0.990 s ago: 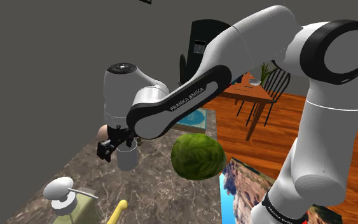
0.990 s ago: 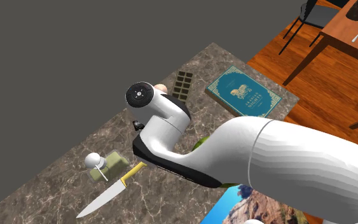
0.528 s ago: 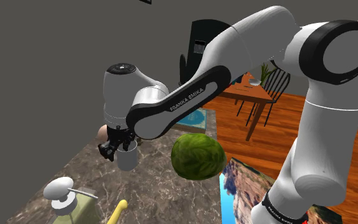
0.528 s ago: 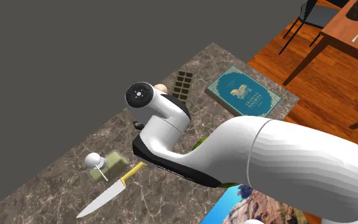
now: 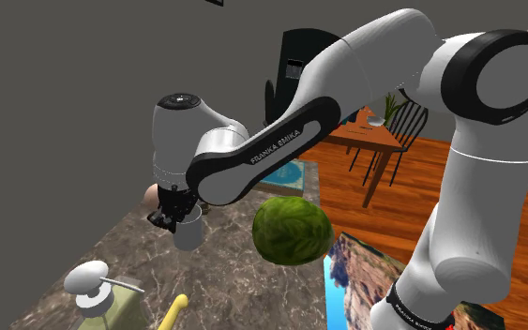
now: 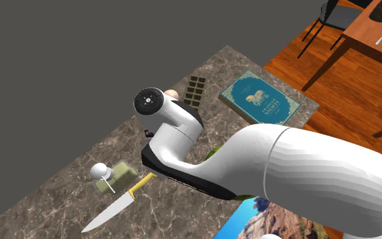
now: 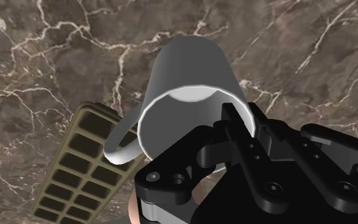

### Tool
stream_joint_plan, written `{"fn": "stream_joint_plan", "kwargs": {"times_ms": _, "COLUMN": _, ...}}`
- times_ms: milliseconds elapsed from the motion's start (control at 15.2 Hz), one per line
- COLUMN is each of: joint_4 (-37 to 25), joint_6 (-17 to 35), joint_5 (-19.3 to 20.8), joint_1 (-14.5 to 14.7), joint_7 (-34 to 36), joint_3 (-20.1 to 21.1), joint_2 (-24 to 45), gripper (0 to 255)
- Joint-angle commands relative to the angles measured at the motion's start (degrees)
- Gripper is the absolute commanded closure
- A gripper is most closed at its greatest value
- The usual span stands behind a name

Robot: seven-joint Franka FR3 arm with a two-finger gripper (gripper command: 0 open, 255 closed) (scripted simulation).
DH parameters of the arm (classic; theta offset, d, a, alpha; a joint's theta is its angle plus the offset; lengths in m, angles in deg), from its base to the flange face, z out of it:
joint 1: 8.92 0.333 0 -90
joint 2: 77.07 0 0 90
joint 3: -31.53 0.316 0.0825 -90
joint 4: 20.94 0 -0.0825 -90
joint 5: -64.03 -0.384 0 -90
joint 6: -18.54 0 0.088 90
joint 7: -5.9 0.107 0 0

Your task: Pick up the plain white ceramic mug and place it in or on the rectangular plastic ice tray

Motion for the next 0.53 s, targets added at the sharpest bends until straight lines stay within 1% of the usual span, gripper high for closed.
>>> {"fn": "stream_joint_plan", "kwargs": {"times_ms": 0, "joint_4": 0.0, "joint_6": 0.0, "joint_5": 0.0, "joint_1": 0.0, "joint_7": 0.0, "joint_3": 0.0, "joint_2": 0.0, "gripper": 255}}
{"fn": "stream_joint_plan", "kwargs": {"times_ms": 462, "joint_4": -2.1, "joint_6": -4.5, "joint_5": -2.7, "joint_1": -0.6, "joint_7": -2.2, "joint_3": 0.8, "joint_2": -2.9, "gripper": 255}}
